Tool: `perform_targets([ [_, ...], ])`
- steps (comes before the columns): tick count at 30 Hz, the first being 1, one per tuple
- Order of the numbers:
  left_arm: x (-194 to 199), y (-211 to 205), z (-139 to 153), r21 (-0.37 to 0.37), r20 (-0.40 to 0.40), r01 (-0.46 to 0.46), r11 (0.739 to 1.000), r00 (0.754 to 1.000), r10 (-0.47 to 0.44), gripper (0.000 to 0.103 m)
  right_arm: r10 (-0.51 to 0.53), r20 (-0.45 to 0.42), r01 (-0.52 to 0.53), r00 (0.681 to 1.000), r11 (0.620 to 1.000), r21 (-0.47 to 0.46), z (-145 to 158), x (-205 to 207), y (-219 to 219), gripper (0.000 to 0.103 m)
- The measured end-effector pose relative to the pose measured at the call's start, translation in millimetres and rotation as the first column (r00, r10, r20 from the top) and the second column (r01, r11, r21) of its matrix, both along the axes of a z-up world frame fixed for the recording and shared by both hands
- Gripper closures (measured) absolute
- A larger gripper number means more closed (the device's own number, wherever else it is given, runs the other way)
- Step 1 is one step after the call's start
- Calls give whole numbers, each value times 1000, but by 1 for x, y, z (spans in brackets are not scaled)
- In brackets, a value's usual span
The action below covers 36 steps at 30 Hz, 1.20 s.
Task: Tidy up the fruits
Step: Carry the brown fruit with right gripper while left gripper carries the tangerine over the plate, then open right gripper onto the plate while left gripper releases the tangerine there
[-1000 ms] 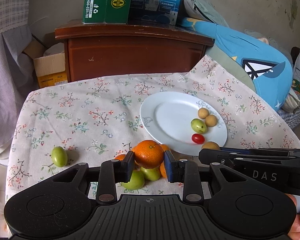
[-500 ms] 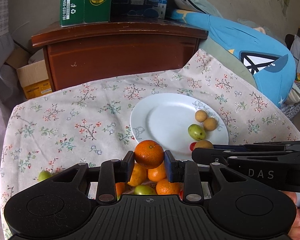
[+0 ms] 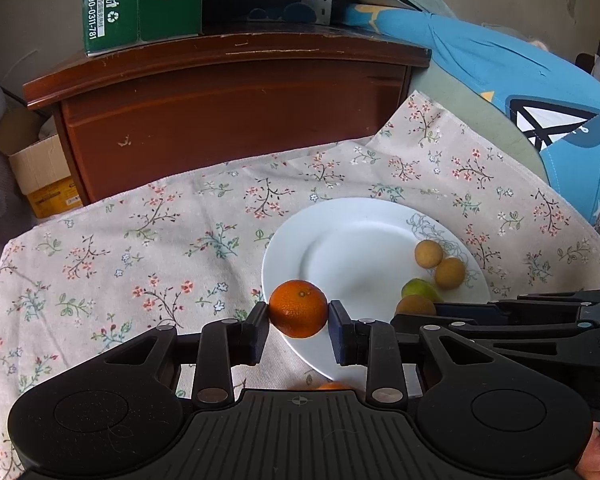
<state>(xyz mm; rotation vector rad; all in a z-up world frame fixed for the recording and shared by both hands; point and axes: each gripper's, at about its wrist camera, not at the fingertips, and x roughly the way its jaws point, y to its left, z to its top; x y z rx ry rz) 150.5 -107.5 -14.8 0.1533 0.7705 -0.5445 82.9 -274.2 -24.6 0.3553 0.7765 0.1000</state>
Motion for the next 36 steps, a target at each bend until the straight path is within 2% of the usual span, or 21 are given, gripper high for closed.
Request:
perform_targets([
  [17,32,-18,-12,-5,-13,10,1000,1000,-10,71,-41,15,41,999,999,9,-3,25,-13,72],
  [19,32,-16,-10,-15,-15,5,1000,1000,-5,67,-50,12,50,999,999,20,-3,25,-15,72],
  [21,31,-13,-5,-12,-3,-15,1000,1000,14,51,-60,14,60,998,998,28,-1,25,-18,71],
  [24,30,-7,7,-31,30,-34,999,999,35,40,-68,26,67,997,997,43,4,24,-20,70],
  [28,28,5,23,-51,33,-67,996,997,69,25,-52,32,50,998,997,52,9,23,-17,69],
  [29,26,9,26,-62,32,-69,996,997,71,22,-41,33,39,999,998,48,10,21,-15,66],
  [36,9,28,39,-43,28,-82,996,996,83,21,45,55,-44,997,999,-24,20,3,6,64],
])
